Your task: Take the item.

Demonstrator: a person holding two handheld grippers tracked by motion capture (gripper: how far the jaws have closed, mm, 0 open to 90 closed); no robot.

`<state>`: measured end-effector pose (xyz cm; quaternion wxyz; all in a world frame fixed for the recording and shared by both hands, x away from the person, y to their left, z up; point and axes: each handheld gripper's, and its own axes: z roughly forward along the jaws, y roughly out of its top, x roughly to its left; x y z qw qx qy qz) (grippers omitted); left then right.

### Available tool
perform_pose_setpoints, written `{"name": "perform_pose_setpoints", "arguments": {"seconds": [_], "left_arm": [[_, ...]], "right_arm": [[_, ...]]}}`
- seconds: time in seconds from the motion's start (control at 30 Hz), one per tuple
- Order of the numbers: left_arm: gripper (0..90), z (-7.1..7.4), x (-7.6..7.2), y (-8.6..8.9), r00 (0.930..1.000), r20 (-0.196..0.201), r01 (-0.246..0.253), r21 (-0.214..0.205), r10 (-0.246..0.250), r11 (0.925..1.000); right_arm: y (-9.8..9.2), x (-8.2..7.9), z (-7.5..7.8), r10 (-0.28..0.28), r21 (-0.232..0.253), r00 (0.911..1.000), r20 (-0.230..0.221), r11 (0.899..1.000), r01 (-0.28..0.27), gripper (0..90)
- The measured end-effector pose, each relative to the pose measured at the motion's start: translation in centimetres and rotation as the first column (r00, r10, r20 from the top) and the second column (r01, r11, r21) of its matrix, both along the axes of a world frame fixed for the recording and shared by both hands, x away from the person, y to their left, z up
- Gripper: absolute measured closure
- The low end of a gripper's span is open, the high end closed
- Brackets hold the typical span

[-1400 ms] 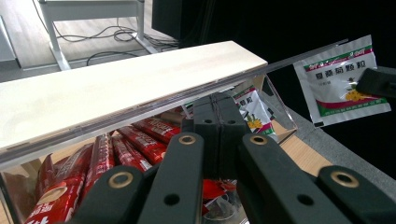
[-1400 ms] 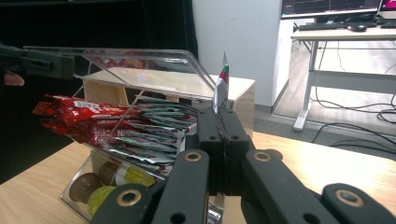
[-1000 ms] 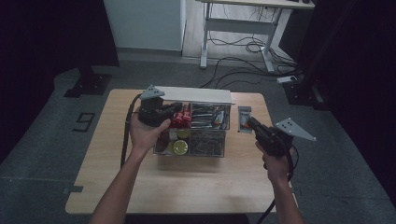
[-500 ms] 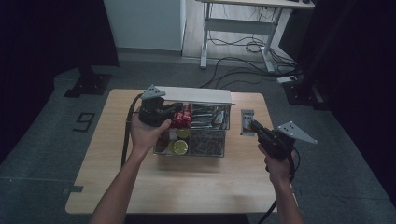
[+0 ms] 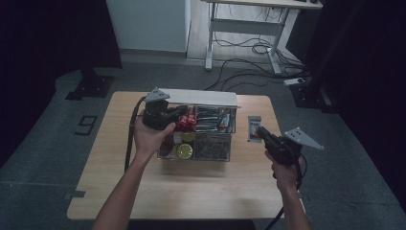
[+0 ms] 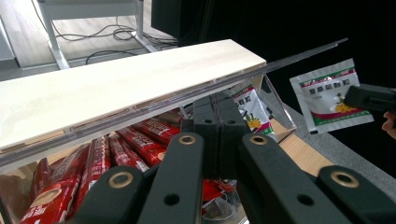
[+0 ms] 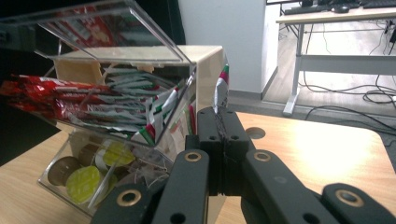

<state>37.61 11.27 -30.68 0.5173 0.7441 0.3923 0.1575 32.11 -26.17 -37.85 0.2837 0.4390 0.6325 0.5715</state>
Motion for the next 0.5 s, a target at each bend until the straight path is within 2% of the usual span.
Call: {"name": "perform_pose_setpoints", "arguments": {"seconds": [0.5], "left_arm": [[89.3,0.1,-0.1,0.1,1.0000,-0.001,-0.002,0.001,0.002,1.0000]], "right_arm": [[0.5,0.9,-2.1,0.002,-0.016,0.9989,-0.047,1.000,-0.003,89.1]]}}
